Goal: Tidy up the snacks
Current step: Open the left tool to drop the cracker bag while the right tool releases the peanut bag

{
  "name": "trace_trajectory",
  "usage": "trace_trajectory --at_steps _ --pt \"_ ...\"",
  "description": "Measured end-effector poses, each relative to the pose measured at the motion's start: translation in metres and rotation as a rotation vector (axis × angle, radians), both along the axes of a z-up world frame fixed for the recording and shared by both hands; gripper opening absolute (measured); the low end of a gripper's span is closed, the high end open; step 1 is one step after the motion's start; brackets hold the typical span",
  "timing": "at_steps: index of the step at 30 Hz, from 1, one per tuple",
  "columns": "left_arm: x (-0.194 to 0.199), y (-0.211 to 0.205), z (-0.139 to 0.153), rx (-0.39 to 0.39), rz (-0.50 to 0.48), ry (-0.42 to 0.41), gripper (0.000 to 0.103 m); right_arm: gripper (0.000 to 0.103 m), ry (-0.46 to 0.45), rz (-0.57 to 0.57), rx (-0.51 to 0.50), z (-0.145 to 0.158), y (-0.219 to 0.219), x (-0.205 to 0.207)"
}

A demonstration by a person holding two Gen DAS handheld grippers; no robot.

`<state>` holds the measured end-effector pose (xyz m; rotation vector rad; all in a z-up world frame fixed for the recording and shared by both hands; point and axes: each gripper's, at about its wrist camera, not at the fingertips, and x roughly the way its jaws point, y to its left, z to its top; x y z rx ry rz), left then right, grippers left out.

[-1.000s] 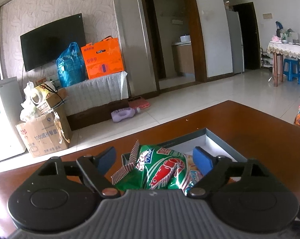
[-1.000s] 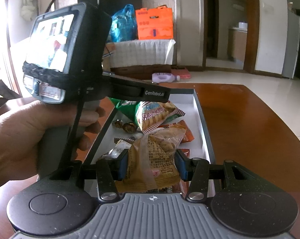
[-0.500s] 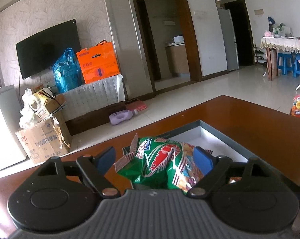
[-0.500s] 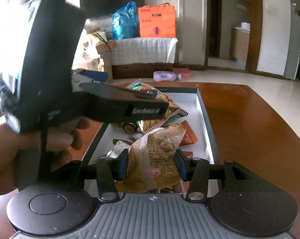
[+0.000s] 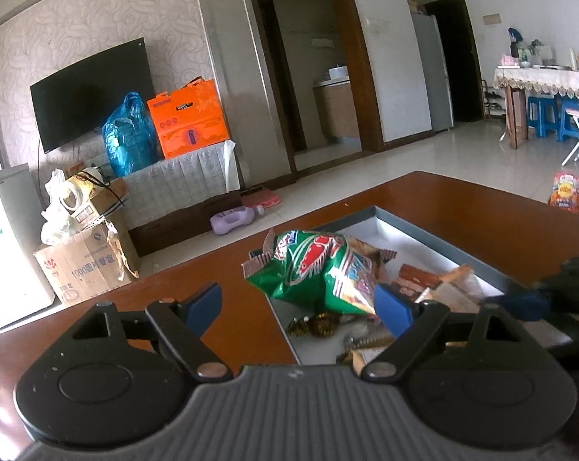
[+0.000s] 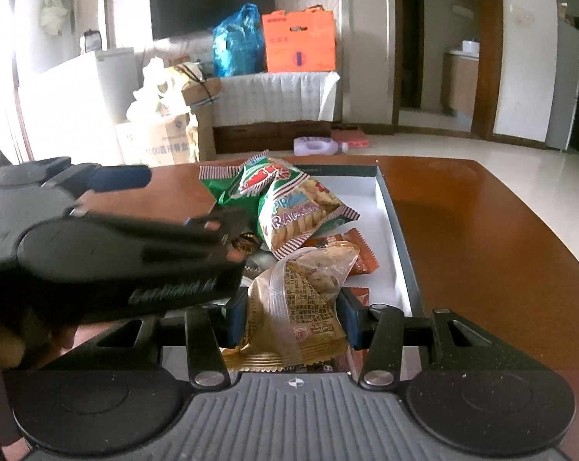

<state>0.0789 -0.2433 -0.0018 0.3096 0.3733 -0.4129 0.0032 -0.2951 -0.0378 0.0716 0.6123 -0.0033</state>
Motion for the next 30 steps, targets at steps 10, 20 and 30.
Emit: trace_trajectory --at_steps 10,20,30 --pt "-0.03 0.025 0.016 -0.024 0.058 0.037 0.088 0.049 0.009 0.007 0.047 0.001 -0.003 -0.004" --pt "-0.086 0.083 0.021 -0.075 0.145 0.087 0.088 0.051 0.012 0.044 0.016 -0.002 0.006 -0.007" --pt "-0.112 0.097 0.012 -0.073 0.141 0.123 0.088 0.052 -0.03 0.045 -0.02 0.002 0.017 -0.008"
